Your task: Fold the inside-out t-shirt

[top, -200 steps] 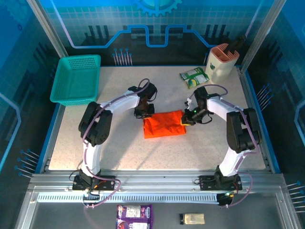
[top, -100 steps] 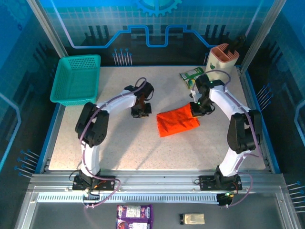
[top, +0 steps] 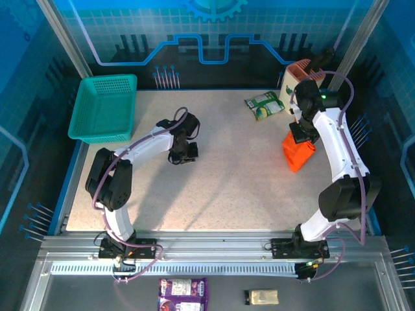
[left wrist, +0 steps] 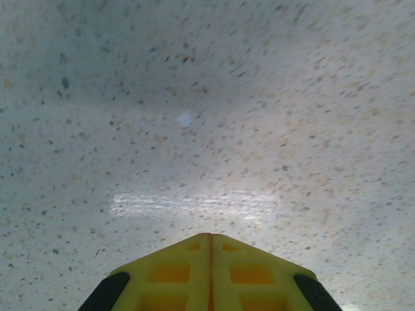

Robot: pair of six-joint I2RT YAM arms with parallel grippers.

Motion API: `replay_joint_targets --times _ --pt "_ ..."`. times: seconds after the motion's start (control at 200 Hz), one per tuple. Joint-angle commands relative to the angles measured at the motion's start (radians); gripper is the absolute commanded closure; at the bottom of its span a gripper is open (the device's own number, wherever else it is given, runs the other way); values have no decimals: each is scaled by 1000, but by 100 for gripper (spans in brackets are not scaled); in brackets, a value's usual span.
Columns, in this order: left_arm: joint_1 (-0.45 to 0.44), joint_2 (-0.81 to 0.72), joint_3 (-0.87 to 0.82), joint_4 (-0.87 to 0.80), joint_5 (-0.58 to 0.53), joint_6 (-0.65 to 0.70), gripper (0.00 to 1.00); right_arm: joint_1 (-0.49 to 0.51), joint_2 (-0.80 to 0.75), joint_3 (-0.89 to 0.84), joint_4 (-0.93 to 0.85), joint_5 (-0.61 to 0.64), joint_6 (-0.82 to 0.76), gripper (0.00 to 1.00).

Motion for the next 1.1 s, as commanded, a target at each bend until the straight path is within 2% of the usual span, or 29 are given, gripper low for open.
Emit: replay_joint_targets --times 0.0,0.175,0.375,0.56,0.685,0.72,0.805,0.876,0.906,1.011,1.096 --pt "21 -65 -39 -17 33 -15 92 44 -5 -16 -43 45 -4 100" --pt "39 -121 -104 -11 29 -18 92 172 0 -123 -33 29 110 100" --pt "86 -185 -193 12 21 -13 92 423 38 -206 -47 -37 336 100" --pt "125 -199 -250 42 17 4 92 641 201 -227 35 -158 521 100" --pt "141 -211 -269 63 13 10 91 755 364 -144 157 -263 607 100" --pt "143 -217 -268 67 14 11 91 783 416 -94 183 -289 620 96" --pt "144 -229 -261 69 15 13 90 835 494 20 264 -371 619 79" --pt "144 -246 -253 75 24 9 89 843 476 38 350 -474 612 61" --pt "144 -256 -251 80 33 4 89 838 452 31 380 -498 610 57" --pt "129 -273 -246 110 80 -16 87 792 352 -35 439 -551 604 51" --pt "80 -256 -226 115 100 -33 87 731 245 -145 469 -569 586 50"
